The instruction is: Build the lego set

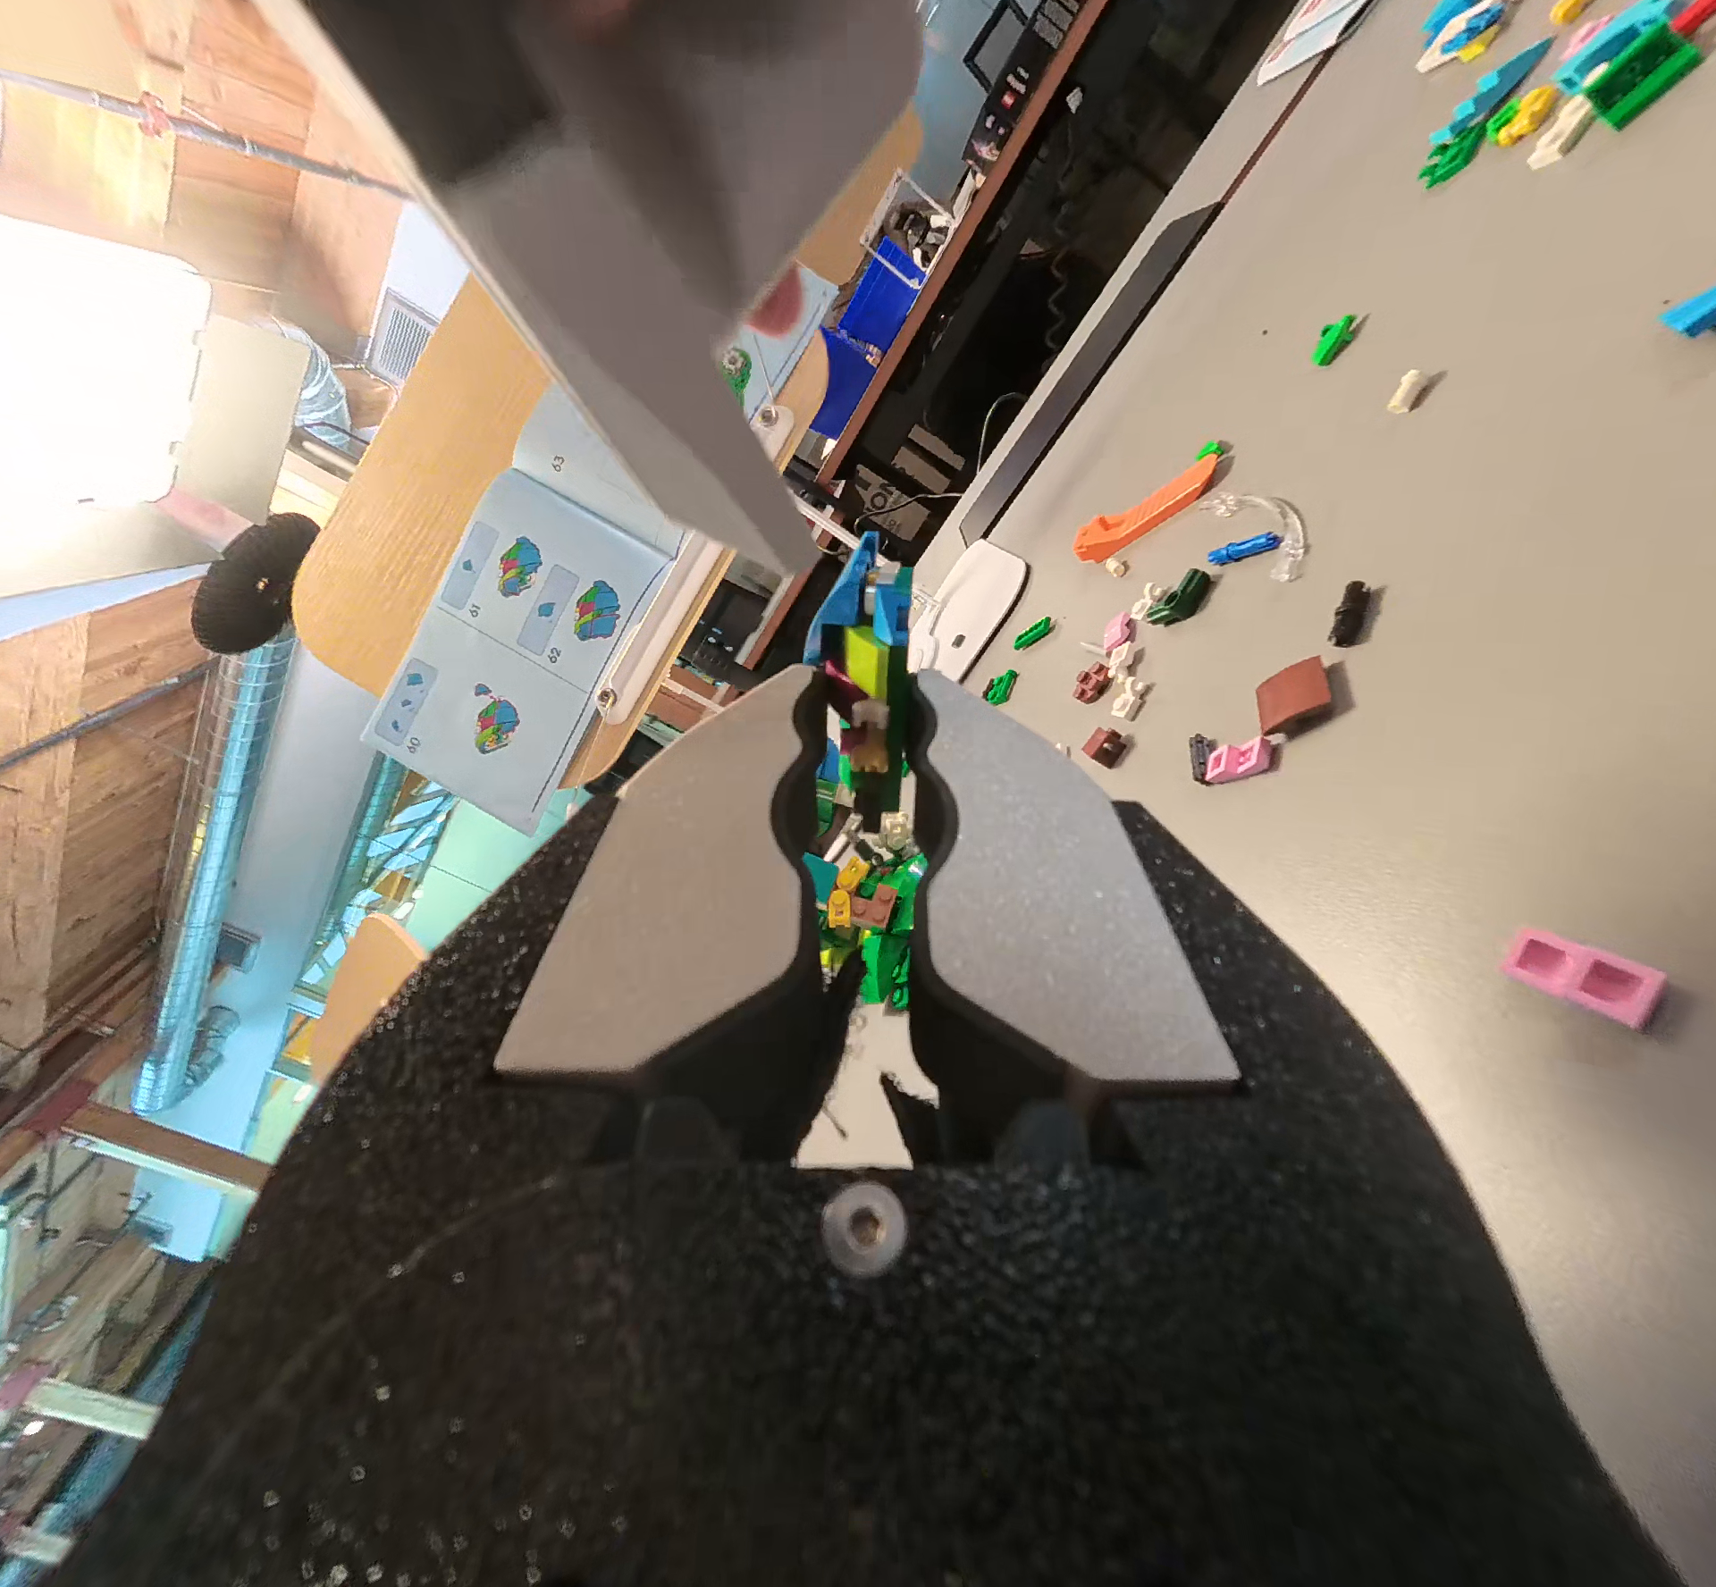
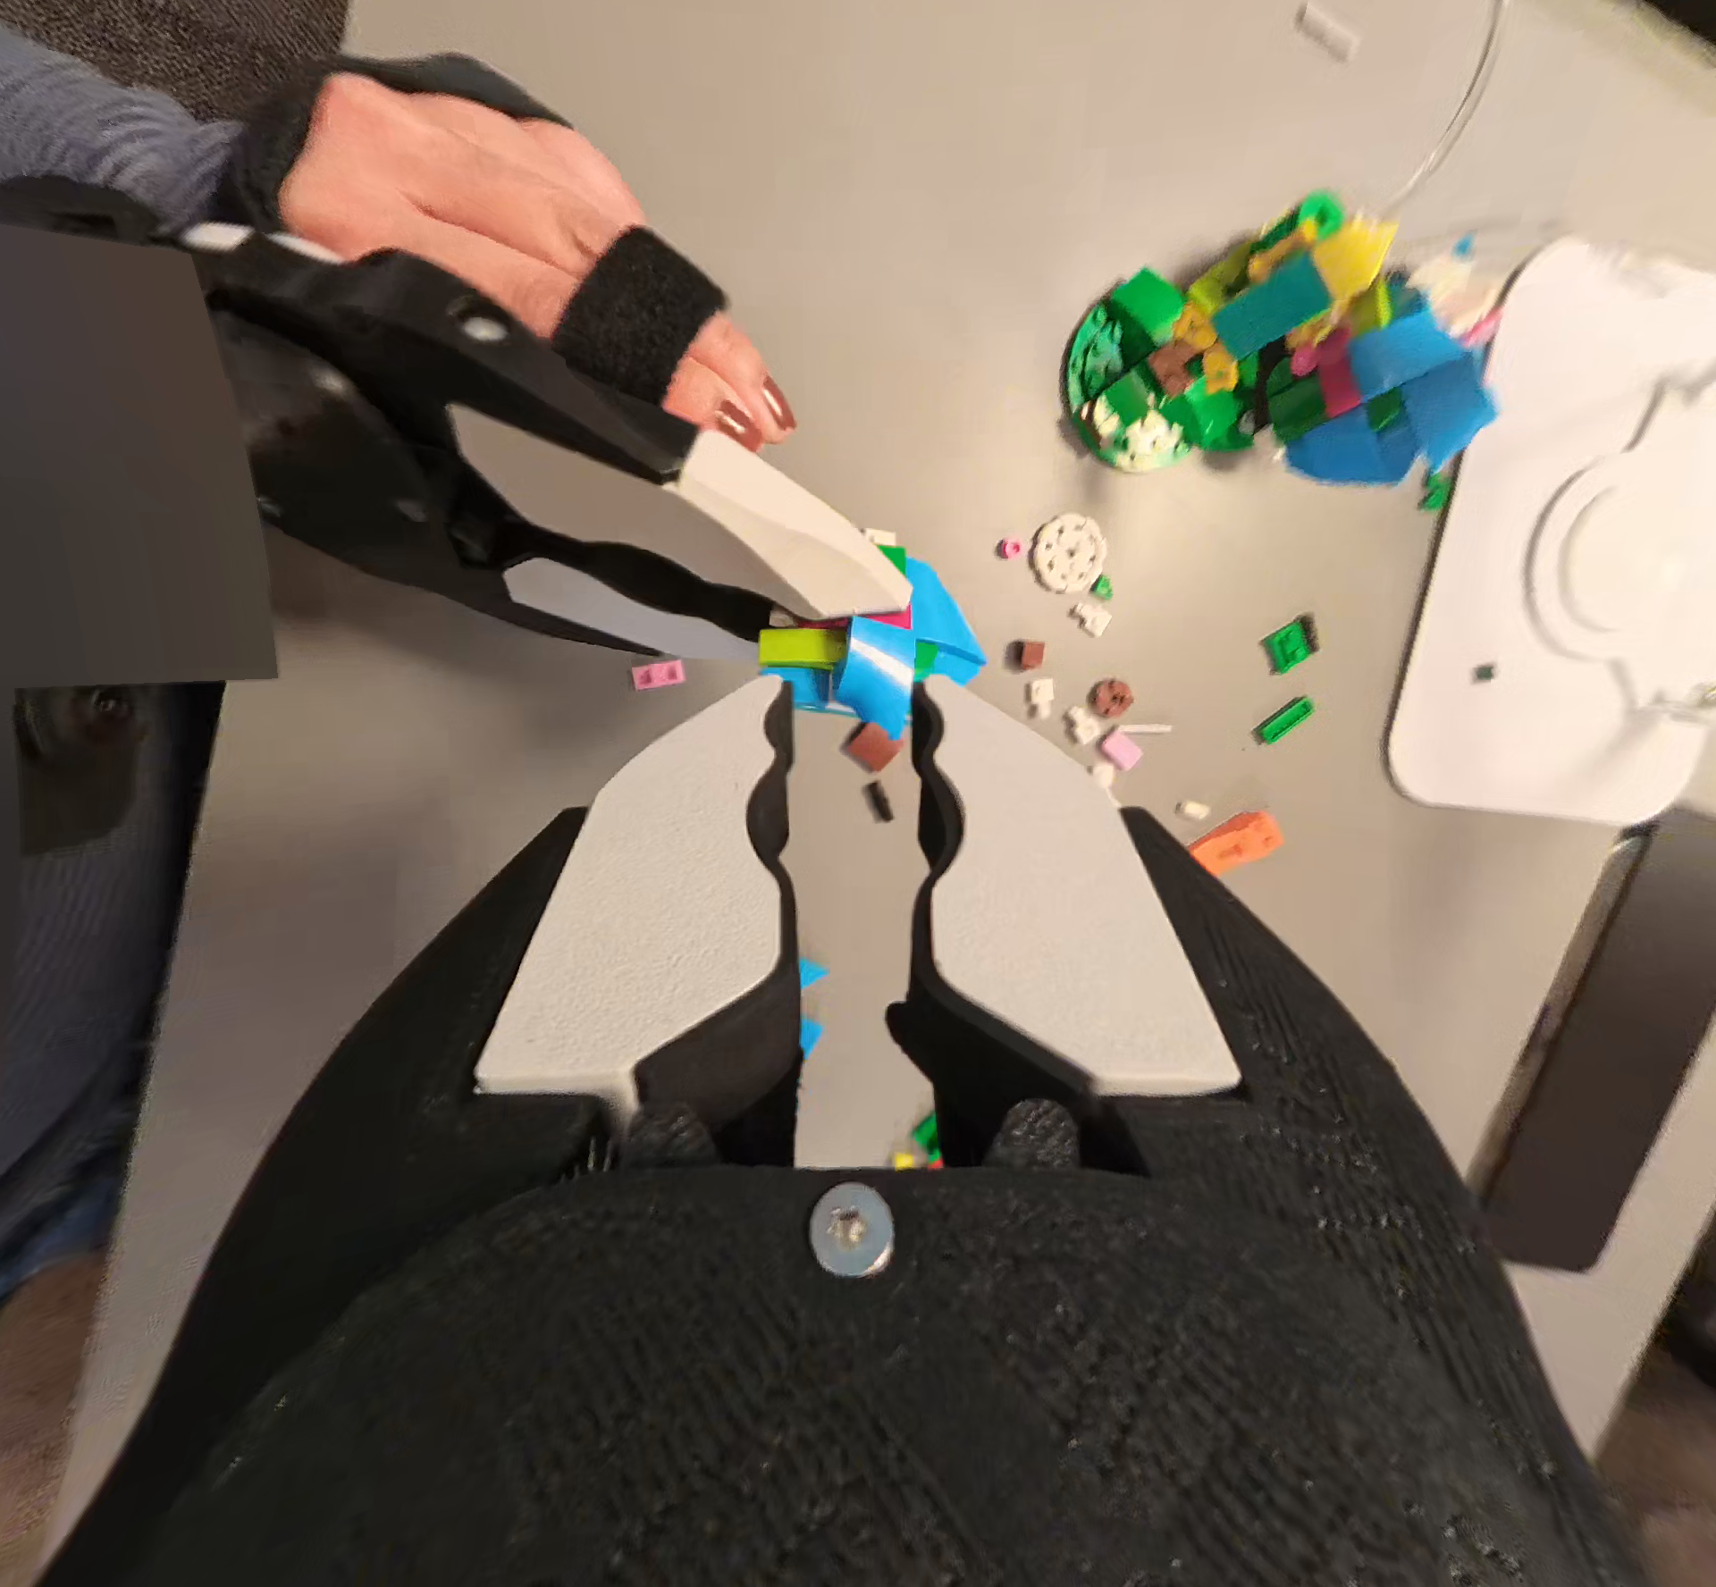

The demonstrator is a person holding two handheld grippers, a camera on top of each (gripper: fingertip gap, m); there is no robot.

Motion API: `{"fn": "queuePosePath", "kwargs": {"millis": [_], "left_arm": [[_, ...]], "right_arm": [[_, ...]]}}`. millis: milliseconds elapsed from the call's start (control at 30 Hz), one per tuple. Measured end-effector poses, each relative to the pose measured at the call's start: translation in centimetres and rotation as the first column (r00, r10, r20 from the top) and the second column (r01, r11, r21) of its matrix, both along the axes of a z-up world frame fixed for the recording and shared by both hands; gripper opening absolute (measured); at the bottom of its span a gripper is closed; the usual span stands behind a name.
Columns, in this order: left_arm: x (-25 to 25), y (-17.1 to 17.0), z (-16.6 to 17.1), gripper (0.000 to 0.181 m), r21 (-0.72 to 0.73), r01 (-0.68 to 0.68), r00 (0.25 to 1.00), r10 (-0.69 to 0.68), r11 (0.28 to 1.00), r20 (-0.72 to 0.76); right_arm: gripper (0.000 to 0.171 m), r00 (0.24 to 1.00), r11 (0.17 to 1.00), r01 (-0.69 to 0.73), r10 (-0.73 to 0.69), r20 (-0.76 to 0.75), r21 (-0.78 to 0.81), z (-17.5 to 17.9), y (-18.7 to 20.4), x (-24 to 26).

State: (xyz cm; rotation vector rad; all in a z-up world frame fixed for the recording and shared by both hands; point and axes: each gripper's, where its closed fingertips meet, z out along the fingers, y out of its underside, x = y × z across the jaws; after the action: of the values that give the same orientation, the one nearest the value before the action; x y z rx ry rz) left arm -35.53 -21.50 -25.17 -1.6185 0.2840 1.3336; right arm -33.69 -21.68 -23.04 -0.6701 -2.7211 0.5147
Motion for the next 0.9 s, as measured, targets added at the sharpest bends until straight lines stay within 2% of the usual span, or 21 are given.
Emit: {"fn": "queuePosePath", "kwargs": {"millis": [33, 67, 133, 233, 333, 467, 700, 900], "left_arm": [[-0.1, -0.1, 0.1, 0.015, 0.008, 0.004, 1.0, -0.004, 1.0, 0.012], [-0.1, -0.1, 0.2, 0.015, 0.018, 0.015, 1.0, -0.015, 1.0, 0.027], [0.2, -0.1, 0.4, 0.015, 0.04, 0.058, 0.996, -0.061, 0.997, 0.059], [1.0, 0.0, 0.7, 0.015, 0.074, 0.156, 0.981, -0.163, 0.985, 0.101], [1.6, 0.0, 1.1, 0.015, 0.114, 0.237, 0.954, -0.253, 0.965, 0.158], [2.3, -0.3, 1.6, 0.015, 0.127, 0.311, 0.925, -0.331, 0.942, 0.187], [2.6, -0.5, 1.9, 0.015, 0.127, 0.355, 0.899, -0.376, 0.926, 0.224], [3.3, -0.5, 1.9, 0.015, 0.126, 0.415, 0.862, -0.434, 0.901, 0.261]], "right_arm": [[0.029, 0.996, 0.998, -0.056, 0.056, -0.068, -0.002, 0.4, -0.3, 0.0], [0.036, 0.981, 0.993, -0.116, 0.116, -0.158, 0.005, 0.8, -0.6, 0.0], [0.039, 0.922, 0.972, -0.229, 0.232, -0.308, 0.047, 1.2, -1.3, 0.4], [0.039, 0.838, 0.932, -0.317, 0.361, -0.409, 0.173, 0.4, -1.3, 1.0], [0.04, 0.797, 0.9, -0.329, 0.426, -0.429, 0.285, -0.6, -0.7, 0.9], [0.035, 0.767, 0.876, -0.344, 0.47, -0.436, 0.338, -1.1, -0.6, 0.9], [0.024, 0.73, 0.863, -0.35, 0.495, -0.471, 0.364, -0.5, -0.9, 0.8], [0.022, 0.719, 0.856, -0.383, 0.512, -0.469, 0.347, -0.5, -1.0, 1.5]]}}
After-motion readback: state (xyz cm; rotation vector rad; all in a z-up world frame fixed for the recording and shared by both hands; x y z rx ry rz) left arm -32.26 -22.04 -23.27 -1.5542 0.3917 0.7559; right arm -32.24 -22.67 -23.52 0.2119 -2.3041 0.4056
